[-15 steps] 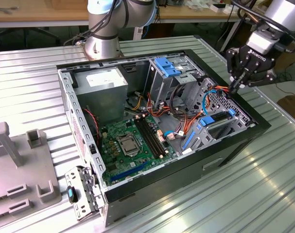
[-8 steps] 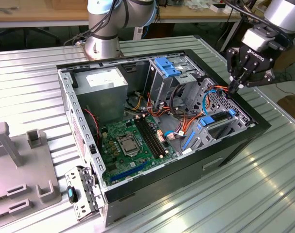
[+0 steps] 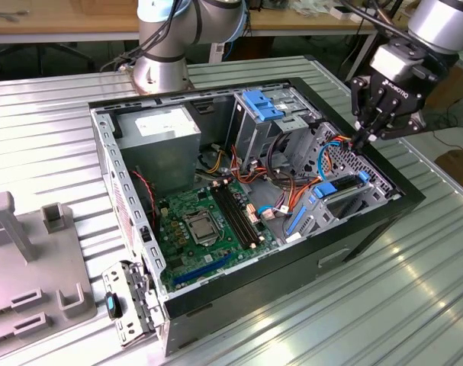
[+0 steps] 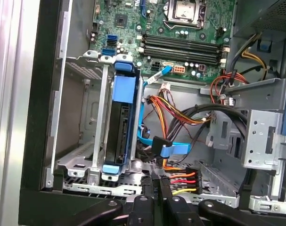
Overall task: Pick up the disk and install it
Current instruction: 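Insert the first disk wire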
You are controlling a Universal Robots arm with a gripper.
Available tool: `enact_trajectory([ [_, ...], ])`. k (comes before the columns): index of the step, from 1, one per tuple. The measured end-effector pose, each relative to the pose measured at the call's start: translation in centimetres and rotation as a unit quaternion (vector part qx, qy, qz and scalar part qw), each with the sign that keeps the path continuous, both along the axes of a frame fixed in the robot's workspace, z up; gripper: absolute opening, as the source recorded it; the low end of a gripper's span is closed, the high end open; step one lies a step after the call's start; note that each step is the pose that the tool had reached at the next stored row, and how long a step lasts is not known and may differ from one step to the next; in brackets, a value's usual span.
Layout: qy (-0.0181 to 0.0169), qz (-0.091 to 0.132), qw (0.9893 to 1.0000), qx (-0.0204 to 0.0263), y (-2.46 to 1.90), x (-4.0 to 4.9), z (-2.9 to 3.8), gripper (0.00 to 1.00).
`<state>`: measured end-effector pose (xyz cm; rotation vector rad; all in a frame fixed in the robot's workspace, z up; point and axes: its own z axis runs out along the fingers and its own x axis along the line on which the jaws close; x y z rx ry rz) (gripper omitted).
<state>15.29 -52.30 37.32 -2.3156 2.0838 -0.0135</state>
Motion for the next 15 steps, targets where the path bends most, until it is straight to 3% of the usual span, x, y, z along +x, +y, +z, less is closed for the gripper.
enact_trajectory([
  [5,0.0,-0.027,0.9996,0.0,-0.01,0.0,-0.07,0.17],
  [8,0.0,-0.057,0.9984,0.0001,-0.01,0.0,-0.1,0.17],
  [15,0.0,-0.058,0.9983,0.0,-0.01,0.0,-0.09,0.17],
])
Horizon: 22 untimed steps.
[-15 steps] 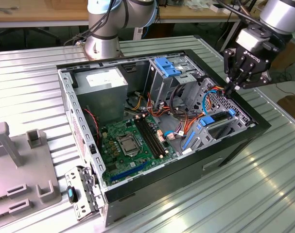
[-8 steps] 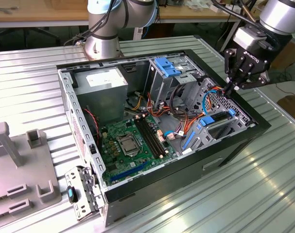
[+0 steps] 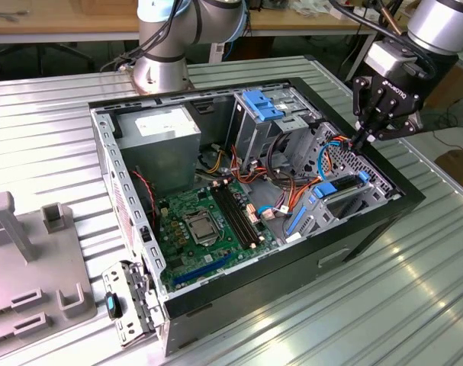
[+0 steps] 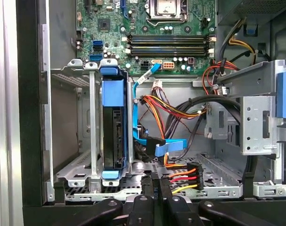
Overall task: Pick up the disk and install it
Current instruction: 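Insert the first disk wire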
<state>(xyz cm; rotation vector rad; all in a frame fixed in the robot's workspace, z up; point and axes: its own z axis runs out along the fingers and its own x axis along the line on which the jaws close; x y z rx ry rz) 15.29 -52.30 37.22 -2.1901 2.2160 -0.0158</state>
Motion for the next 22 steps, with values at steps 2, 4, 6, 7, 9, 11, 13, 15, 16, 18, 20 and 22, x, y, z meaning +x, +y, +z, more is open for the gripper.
enact_trajectory([
  [2,0.0,0.0,1.0,0.0,0.0,0.0,0.0,0.17],
  [4,0.0,0.0,1.0,0.0,0.0,0.0,0.0,0.17],
  [6,0.0,0.0,1.0,0.0,0.0,0.0,0.0,0.17],
  [7,0.0,0.0,1.0,0.0,0.0,0.0,0.0,0.17],
  [9,0.0,-0.001,1.0,0.0001,0.0,-0.04,0.0,0.17],
  [11,0.0,-0.009,1.0,0.0,0.0,-0.42,-0.01,0.17],
  [13,0.0,-0.017,0.9999,0.0001,-0.43,-0.42,-0.03,0.17],
  [15,0.0,-0.018,0.9998,-0.0001,-0.81,-0.42,-0.01,0.17],
  [16,0.0,-0.019,0.9998,0.0,-1.01,-0.42,-0.02,0.17],
  [18,0.0,-0.019,0.9998,0.0001,-1.47,-0.42,-0.03,0.17],
  [20,0.0,-0.019,0.9998,0.0,-1.84,-0.71,-0.03,0.17],
  [22,0.0,-0.02,0.9998,0.0,-1.91,-1.02,-0.04,0.17],
])
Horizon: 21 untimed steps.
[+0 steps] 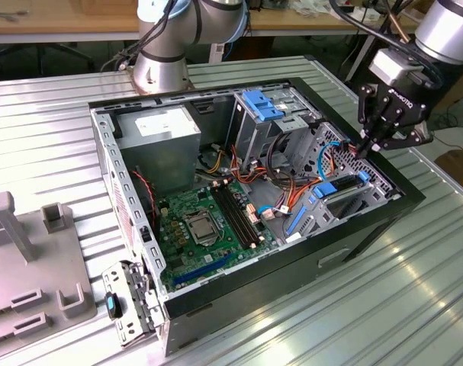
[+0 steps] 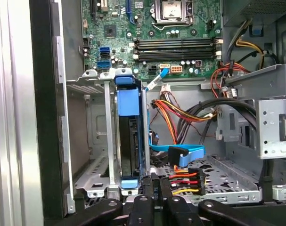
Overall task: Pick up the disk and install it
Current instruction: 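Insert the first disk wire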
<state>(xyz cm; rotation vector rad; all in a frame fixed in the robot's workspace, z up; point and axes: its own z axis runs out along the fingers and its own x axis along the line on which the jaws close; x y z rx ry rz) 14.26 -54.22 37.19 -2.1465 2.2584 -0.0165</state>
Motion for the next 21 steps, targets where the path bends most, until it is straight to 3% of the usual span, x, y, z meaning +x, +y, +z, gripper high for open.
enact_trajectory([
  [1,0.0,-0.001,1.0,0.0,-0.28,-0.04,-0.03,0.17],
  [3,0.0,-0.002,1.0,-0.0001,-1.27,-0.2,-0.07,0.17],
  [6,0.0,0.0,1.0,0.0001,-1.31,-0.95,-0.15,0.17],
  [10,0.0002,0.001,1.0,-0.0001,-1.3,-1.02,-0.49,0.17],
  [21,0.0003,0.032,0.9995,0.0007,-1.3,-1.45,-1.57,0.17],
])
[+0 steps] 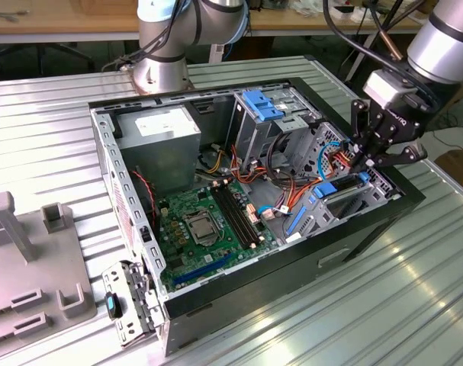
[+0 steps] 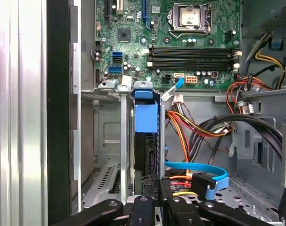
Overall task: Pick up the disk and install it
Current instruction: 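Insert the first disk wire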
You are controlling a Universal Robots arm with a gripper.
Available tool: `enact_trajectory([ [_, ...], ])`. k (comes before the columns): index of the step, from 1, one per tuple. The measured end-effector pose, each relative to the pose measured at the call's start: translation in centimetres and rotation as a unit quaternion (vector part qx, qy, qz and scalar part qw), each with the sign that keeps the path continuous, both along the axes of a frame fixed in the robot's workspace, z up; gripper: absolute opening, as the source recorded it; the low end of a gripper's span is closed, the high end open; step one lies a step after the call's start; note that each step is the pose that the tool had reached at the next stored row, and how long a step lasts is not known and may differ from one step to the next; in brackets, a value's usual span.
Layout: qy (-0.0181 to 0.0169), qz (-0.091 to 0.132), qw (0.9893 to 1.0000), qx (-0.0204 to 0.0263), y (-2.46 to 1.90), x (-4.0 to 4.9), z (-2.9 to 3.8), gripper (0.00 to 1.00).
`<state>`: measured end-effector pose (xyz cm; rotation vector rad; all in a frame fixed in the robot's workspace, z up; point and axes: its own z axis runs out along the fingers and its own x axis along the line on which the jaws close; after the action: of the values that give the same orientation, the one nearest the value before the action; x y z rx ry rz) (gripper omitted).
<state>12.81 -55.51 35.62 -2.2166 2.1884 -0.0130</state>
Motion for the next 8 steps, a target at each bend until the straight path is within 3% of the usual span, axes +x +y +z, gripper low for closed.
enact_trajectory([
  [8,0.0,0.001,1.0,0.0001,0.04,-0.14,-0.68,0.17],
])
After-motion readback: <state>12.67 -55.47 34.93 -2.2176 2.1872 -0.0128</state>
